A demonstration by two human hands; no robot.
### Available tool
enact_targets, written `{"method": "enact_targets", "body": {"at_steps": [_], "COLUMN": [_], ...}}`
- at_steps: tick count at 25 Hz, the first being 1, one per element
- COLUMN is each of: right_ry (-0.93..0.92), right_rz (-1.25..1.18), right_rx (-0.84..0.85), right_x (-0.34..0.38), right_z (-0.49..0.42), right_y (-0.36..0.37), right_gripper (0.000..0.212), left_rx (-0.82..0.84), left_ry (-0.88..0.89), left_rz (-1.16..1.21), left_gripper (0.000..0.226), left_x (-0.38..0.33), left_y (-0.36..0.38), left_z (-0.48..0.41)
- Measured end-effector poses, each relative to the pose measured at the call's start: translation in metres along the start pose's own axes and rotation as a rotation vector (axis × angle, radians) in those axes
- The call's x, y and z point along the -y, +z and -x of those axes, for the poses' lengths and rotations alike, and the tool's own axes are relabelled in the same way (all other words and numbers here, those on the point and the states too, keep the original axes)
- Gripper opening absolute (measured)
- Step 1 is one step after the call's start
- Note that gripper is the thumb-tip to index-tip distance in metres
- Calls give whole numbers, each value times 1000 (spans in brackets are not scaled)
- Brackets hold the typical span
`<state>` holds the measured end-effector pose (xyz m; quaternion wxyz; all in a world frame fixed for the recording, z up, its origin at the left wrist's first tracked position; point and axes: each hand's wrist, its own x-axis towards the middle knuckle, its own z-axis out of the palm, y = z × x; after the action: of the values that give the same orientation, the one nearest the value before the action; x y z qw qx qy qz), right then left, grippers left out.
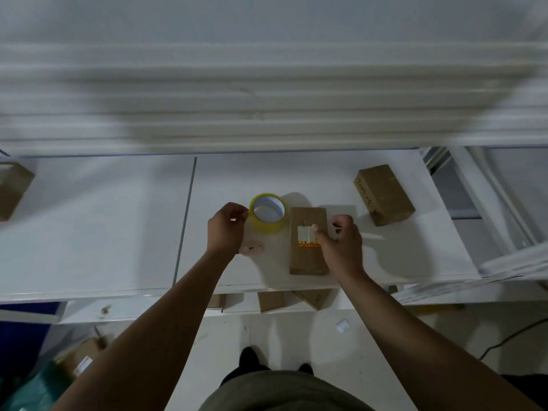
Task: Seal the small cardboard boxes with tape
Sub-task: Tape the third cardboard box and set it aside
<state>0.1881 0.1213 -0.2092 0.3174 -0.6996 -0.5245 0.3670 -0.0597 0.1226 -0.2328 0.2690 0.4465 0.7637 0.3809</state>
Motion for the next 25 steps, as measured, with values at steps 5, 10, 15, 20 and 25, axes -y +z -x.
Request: {"method": "enact_targets", "body": {"at_steps": [5,10,15,20,25], "right_ry": [-379,-539,-507,-245,-225], "right_rz": [55,148,30,447,492], "right_rx": [314,573,584,424,441], "right_x": [37,77,68,33,2], "right_z": [-5,-23,-40,-60,-75], "right_y": [-12,-45,-94,-112,-92], "right_gripper": [61,54,51,74,73], "left_rx": [-124,141,265,150,148], "left_ry": [369,193,-205,-308,-355], "left_rz": [-74,262,515,488,358], "left_gripper": [9,21,19,21,15], "left_x": [-49,-117,-124,-89,-59], "left_y": [-30,-48,-22,19,40], "left_z": [3,2,18,43,47]}}
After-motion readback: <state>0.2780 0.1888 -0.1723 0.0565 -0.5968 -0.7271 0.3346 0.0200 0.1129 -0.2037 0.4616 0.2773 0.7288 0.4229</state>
